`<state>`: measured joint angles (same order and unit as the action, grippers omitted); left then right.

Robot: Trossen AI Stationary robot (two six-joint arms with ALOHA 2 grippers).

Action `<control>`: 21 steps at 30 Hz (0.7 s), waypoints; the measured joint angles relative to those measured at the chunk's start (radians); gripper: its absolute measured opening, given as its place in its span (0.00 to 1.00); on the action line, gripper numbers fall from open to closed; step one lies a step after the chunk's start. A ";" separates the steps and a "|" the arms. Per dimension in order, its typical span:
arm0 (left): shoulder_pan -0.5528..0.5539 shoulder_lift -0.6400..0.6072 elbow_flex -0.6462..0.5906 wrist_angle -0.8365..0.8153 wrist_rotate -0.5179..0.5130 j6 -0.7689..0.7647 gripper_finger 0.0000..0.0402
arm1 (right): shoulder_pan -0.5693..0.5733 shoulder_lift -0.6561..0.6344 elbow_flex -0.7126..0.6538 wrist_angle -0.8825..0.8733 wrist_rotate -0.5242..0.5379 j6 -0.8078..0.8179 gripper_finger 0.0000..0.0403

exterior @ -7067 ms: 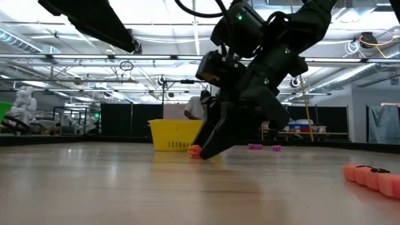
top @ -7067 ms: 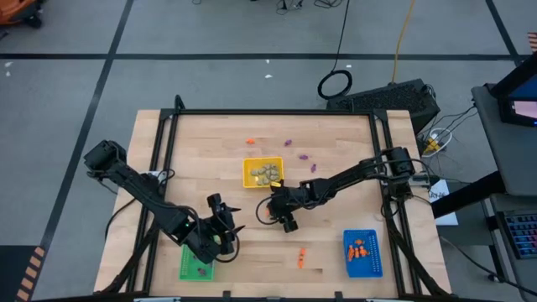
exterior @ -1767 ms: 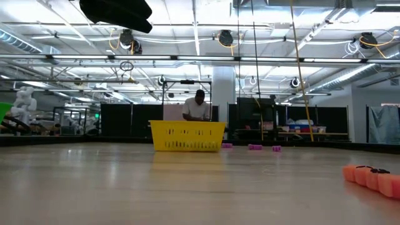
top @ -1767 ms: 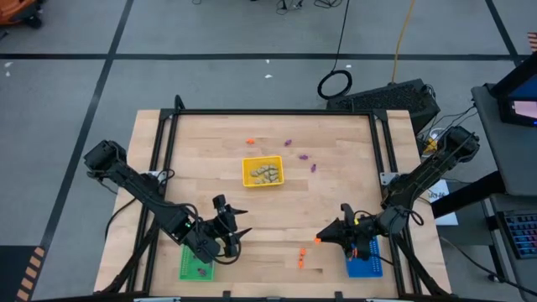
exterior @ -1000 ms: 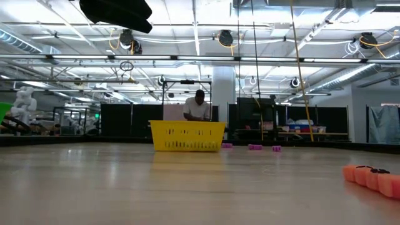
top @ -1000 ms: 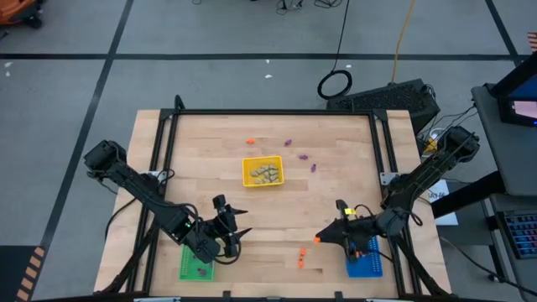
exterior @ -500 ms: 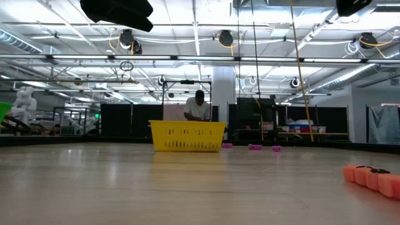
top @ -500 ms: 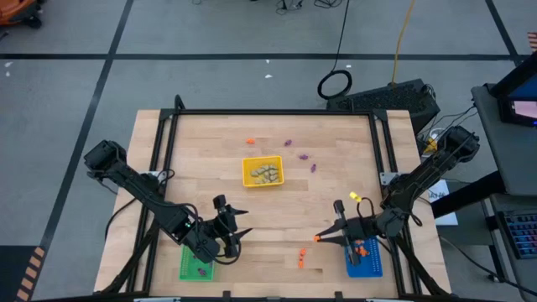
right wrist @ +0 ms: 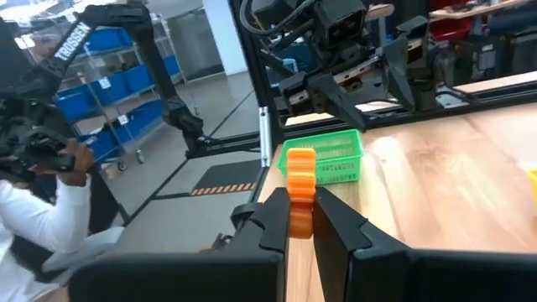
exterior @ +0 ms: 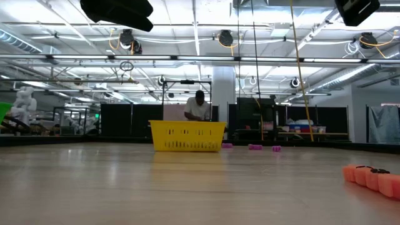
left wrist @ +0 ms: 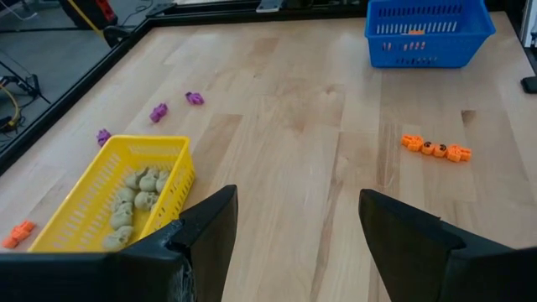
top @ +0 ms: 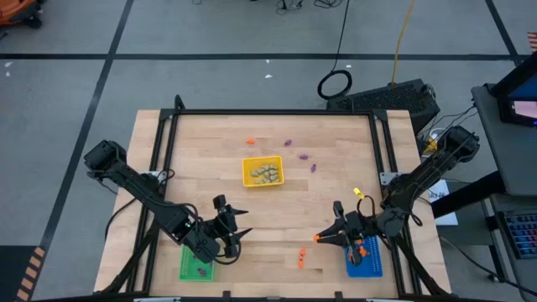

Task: Sort Halloween decoration
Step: Put the orange skeleton toy in the blue basket

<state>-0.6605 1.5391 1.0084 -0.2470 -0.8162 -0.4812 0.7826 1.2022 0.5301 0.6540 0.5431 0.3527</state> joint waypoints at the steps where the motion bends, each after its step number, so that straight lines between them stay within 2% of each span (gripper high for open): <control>1: 0.000 0.000 0.000 0.000 0.000 0.000 0.62 | 0.000 0.000 0.000 0.000 -0.013 0.002 0.04; 13: 0.000 0.000 0.000 0.002 0.000 0.000 0.62 | 0.008 -0.002 0.000 -0.033 -0.038 -0.029 0.04; 16: 0.000 0.000 0.000 0.002 0.000 0.000 0.62 | 0.019 -0.015 0.007 -0.095 -0.049 -0.029 0.04; 21: 0.000 0.000 0.000 0.002 0.000 0.000 0.62 | 0.049 -0.050 0.090 -0.299 -0.047 -0.023 0.04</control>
<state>-0.6604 1.5391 1.0084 -0.2446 -0.8158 -0.4812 0.8312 1.1527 0.6197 0.3546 0.4966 0.3299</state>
